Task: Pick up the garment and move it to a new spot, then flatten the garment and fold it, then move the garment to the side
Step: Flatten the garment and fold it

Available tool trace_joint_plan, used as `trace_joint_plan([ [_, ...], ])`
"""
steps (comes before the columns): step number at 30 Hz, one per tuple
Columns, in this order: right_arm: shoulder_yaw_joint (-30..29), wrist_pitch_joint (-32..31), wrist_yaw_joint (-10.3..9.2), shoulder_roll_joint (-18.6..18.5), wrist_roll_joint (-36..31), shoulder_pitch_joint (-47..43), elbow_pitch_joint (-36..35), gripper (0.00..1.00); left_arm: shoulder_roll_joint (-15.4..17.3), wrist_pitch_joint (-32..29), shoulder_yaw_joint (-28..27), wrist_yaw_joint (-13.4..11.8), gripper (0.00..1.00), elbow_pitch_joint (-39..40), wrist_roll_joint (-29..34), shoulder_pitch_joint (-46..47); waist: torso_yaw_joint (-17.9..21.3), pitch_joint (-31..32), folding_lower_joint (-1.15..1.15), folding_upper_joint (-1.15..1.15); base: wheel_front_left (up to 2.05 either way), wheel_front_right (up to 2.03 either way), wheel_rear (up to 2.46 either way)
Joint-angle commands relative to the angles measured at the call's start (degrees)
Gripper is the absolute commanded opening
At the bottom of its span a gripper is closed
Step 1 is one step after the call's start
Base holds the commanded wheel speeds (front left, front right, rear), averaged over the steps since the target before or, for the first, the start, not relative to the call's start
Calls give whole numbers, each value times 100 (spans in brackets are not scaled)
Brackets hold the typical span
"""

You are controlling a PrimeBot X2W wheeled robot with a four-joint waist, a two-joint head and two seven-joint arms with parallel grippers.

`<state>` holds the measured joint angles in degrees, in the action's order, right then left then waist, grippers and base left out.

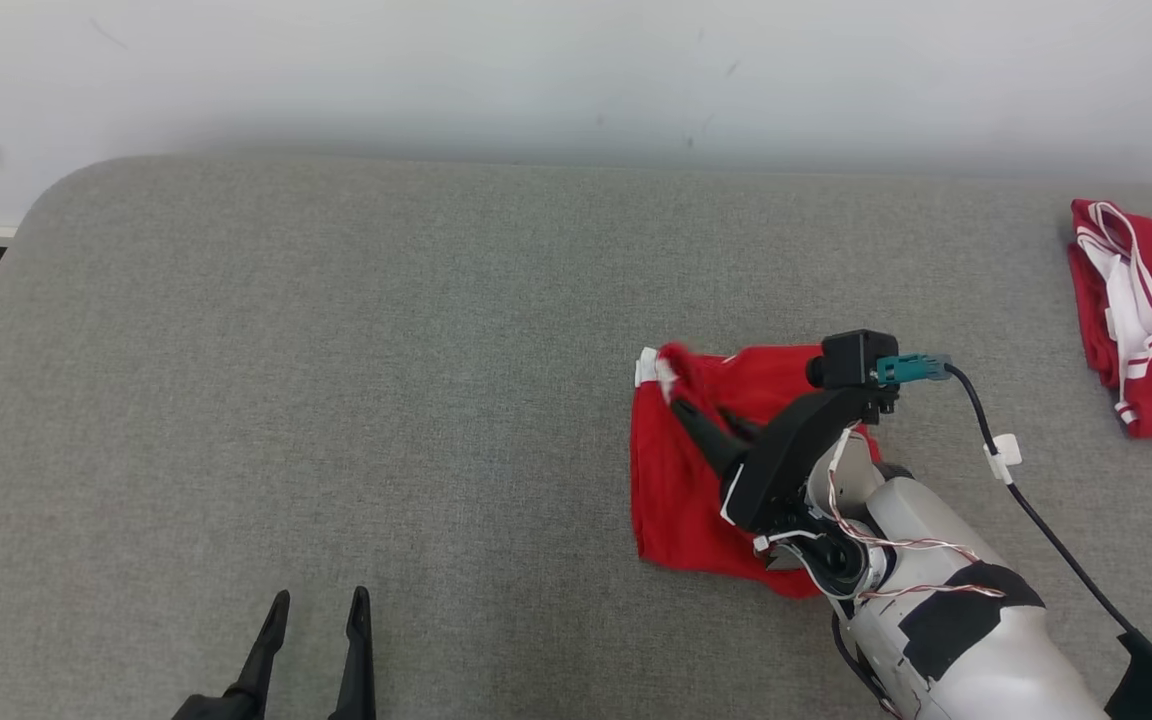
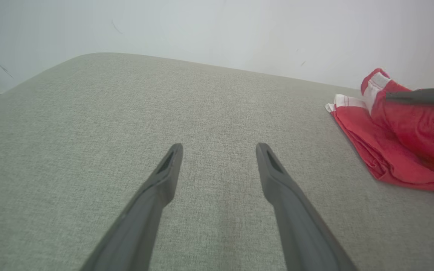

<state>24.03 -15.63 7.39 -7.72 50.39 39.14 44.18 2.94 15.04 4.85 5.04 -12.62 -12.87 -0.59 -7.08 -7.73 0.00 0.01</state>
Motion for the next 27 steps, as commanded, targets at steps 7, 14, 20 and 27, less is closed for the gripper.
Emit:
trace_joint_plan([
  [7, 216, 929, 12, -434, -274, -176, -847, 100, -9, 18, -163, -12, 100, 9, 83, -68, 192, 127, 0, -1, 0, 0, 0],
  [14, 94, 2228, 12, -853, -627, -485, -1429, 100, -9, 18, -350, 18, 100, 81, 195, -174, 478, 222, 0, -1, 0, 0, 0],
  [20, -26, 2881, 12, -999, -1050, -836, -1692, 100, -9, 18, -473, -30, 100, 147, 268, -164, 674, 250, 0, -1, 0, 0, 0],
  [27, -760, 3080, 12, -1012, -1845, -1547, -2361, 100, -10, 18, -575, -108, 100, 214, 363, -105, 843, 240, 0, -1, 0, 0, 0],
])
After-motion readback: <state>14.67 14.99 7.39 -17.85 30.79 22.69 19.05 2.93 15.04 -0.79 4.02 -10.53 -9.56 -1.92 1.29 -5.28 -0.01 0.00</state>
